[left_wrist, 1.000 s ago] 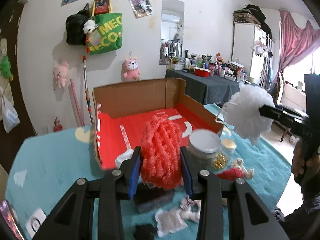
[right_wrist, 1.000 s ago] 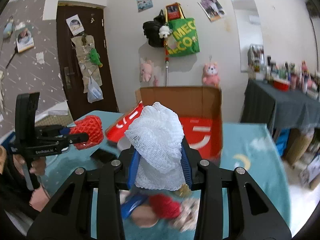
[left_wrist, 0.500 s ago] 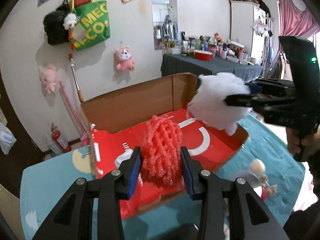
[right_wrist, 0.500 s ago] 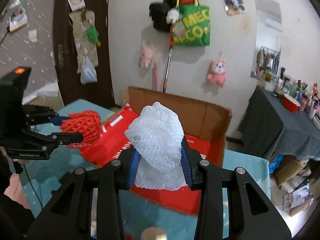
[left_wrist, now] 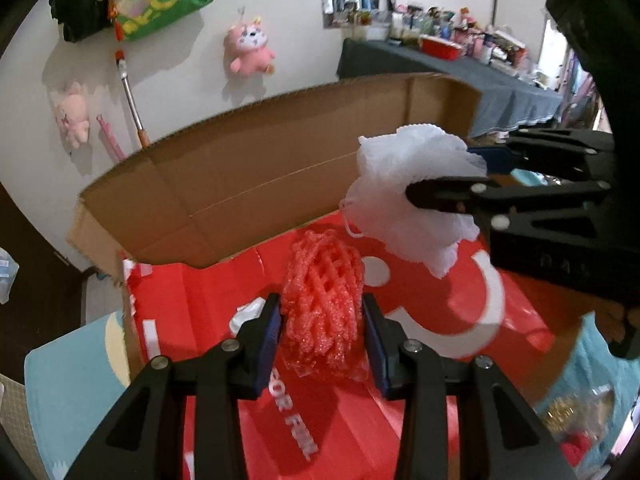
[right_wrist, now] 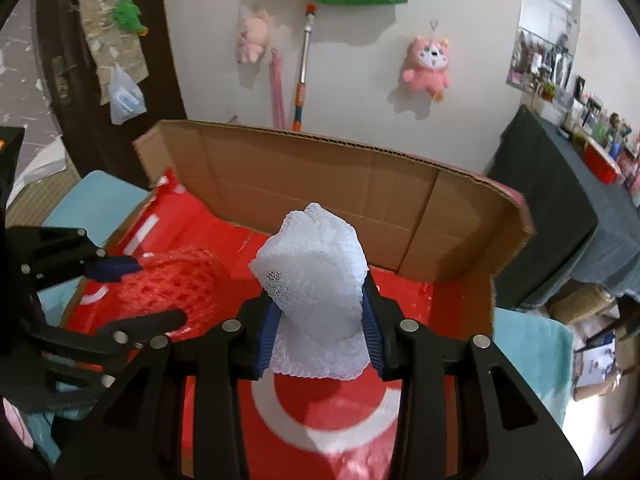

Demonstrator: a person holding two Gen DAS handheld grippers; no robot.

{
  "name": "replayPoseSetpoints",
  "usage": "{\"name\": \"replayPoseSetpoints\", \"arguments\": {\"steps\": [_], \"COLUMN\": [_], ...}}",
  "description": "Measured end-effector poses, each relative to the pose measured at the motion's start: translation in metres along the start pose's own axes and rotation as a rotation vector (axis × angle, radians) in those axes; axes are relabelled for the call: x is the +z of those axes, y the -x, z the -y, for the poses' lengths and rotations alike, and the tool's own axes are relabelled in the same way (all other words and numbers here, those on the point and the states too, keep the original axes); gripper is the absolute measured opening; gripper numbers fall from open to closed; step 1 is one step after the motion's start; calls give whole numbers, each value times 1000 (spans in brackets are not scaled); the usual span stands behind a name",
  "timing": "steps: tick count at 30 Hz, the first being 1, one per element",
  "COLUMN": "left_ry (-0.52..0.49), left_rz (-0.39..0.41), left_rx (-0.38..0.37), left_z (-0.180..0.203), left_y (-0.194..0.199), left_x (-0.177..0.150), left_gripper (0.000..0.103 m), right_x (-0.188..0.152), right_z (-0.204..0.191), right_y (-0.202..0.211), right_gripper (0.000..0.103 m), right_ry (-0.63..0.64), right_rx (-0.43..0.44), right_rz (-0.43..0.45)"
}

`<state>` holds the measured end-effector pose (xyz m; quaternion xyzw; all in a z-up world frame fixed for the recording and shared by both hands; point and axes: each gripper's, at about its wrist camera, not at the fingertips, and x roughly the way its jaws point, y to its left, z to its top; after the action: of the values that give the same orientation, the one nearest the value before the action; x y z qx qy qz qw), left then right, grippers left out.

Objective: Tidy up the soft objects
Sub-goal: 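Carry the red net and white pouf into the cardboard box with both tools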

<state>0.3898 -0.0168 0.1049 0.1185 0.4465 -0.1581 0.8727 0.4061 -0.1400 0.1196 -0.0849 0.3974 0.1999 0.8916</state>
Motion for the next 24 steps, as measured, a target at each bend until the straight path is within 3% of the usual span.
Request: {"name": "replayPoseSetpoints", "arguments": {"steps": [4,12,17,24], "left_ry": [30,53,21,35], "left_rz": [7,27,29,30], "left_rx": [-6,-10,-2,-10], "left_z": [-6,-10,-3,-6], "left_y": [-17,-46,-43,-43], "left_x": [5,-2,-2,2], "left_gripper": [42,45,52,53], "right_x": [6,0,-8,-8], "right_z": [-1,22,28,25], "right_y": [-25,-62,-62,-59], "right_gripper": [36,40,44,47], "right_ry": [-4,-138,-173,-158], "right_rx": [-27,40,52,41], "right_rz": [-36,-101,-109,-116]}}
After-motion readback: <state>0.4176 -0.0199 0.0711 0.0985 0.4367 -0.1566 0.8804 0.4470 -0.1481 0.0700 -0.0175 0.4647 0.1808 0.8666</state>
